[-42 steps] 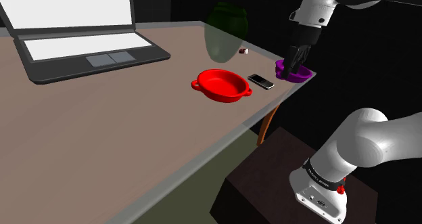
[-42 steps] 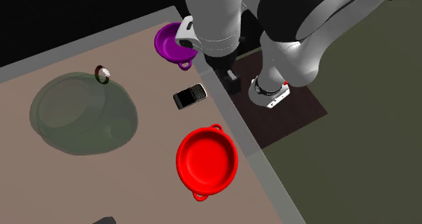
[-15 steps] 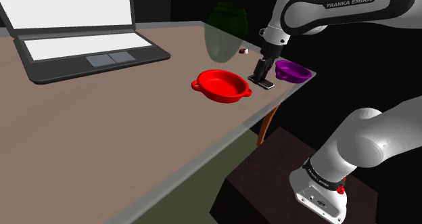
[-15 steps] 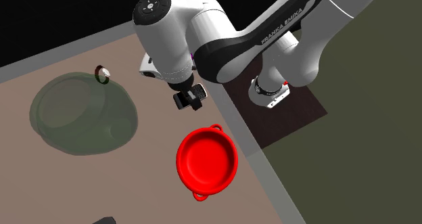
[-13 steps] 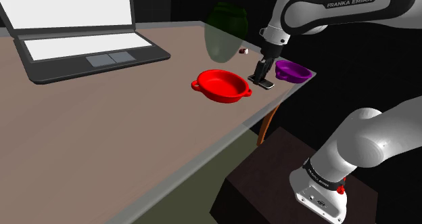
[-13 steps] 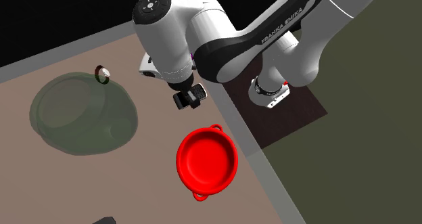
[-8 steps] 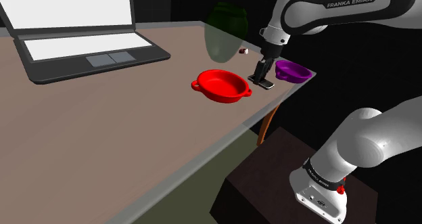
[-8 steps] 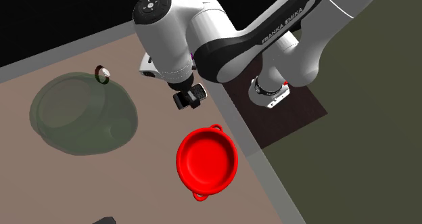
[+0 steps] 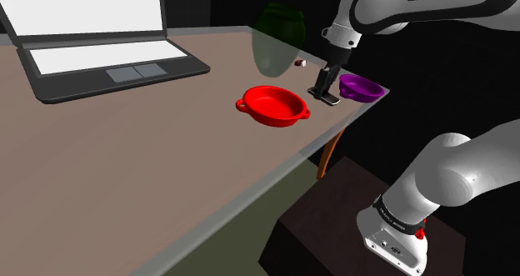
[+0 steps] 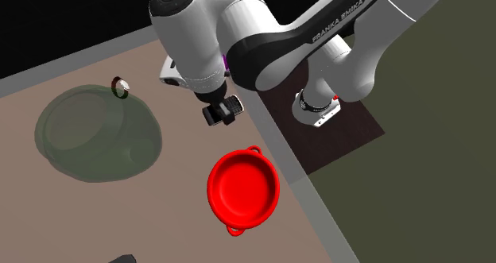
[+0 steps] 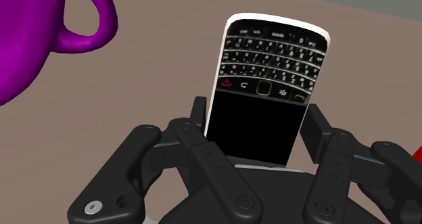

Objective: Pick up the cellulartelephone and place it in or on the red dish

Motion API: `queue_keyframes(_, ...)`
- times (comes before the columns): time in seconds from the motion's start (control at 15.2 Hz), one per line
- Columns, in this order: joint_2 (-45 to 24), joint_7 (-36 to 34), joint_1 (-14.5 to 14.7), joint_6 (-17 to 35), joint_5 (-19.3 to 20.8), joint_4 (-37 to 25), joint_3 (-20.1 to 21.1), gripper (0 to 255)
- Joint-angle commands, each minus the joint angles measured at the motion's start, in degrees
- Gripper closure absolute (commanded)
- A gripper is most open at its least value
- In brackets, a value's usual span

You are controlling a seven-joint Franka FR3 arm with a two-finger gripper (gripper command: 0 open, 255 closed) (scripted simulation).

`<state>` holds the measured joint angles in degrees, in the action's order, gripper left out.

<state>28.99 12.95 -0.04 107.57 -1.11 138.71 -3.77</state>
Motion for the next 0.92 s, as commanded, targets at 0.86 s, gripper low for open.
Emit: queue_keyframes(0.86, 0.51, -0.43, 0.06, -11.65, -0.01, -11.13, 0.15, 255)
